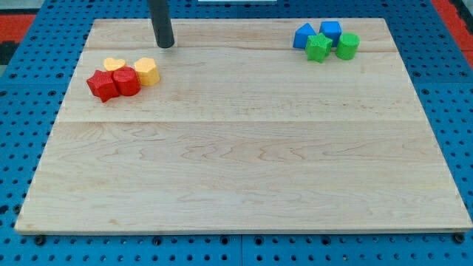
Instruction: Push group of blocks up a bit
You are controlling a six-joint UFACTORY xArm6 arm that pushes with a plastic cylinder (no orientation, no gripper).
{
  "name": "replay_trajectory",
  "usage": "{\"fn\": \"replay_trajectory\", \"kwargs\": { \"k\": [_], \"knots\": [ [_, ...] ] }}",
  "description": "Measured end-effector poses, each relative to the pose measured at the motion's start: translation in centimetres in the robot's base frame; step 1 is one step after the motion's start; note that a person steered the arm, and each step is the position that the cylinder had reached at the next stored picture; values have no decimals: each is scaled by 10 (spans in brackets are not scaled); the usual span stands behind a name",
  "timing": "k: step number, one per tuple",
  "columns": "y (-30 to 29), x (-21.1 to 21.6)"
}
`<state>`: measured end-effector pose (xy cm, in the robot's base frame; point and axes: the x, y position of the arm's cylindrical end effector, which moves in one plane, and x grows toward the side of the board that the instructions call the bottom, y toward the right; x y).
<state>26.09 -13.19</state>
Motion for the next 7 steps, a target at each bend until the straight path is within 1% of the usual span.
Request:
{"fn": "replay_trajectory", "kwargs": {
  "k": [1, 2, 3, 5, 6, 7],
  "knots": [
    [0, 0],
    [-5, 12],
    [26, 18],
    [33, 77],
    [85, 104],
    [66, 187]
  ]
}}
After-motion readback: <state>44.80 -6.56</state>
